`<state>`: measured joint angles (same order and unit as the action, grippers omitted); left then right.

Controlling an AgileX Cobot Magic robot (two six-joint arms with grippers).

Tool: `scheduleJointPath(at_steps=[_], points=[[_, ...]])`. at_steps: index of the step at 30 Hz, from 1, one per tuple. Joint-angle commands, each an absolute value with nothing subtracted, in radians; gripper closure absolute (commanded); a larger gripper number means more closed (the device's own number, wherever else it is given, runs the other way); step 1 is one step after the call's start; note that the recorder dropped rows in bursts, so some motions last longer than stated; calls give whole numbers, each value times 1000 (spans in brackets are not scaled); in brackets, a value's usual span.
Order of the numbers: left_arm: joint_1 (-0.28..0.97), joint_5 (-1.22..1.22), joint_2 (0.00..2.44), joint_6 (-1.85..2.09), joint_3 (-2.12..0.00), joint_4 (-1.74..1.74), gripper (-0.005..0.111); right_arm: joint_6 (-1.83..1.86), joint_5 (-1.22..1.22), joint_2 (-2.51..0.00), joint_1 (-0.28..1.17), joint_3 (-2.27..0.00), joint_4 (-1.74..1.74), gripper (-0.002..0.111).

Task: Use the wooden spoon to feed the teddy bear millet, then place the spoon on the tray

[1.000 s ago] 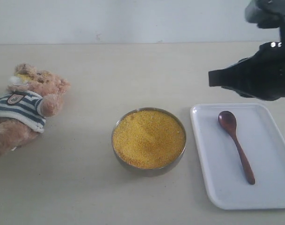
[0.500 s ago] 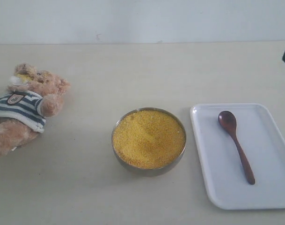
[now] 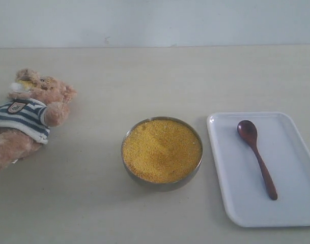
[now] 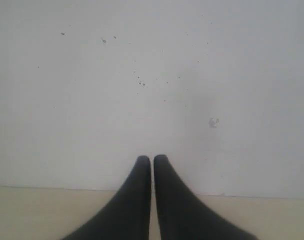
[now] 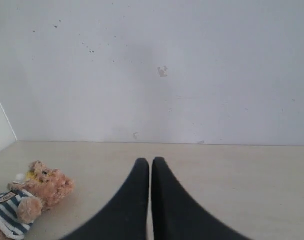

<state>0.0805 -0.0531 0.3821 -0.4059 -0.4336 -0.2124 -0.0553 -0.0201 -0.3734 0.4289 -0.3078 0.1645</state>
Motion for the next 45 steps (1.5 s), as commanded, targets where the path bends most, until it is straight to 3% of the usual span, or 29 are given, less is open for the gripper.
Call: scheduleJointPath(at_steps=[1,7,11,17,20,25,31,45], points=[[78,-53,375,-412,-428,-206,103,-50,-16,-371,428,-307,159,107],[80,-53,373,-412,-428,-206,103,-50,-16,-371,428,-307,159,107],[70,-53,333,-215,-428,-311,103,-50,-16,-371,428,-307,159,107],[-62,-114,254,-181,-427,-299,103,-50,-16,-371,428,-307,159,107],[-134,-197,191,-266,-313,-295,103,-50,-16,-371,428,-307,159,107],[-139,-30,0,-414,0,-295,103,-50,-16,-371,428,-307,161,107],[-142,-304,0,-501,0,-286,103,-50,-10,-371,428,-307,161,107],[-142,-315,0,-489,0,-206,103,-50,-14,-371,428,-307,161,107]])
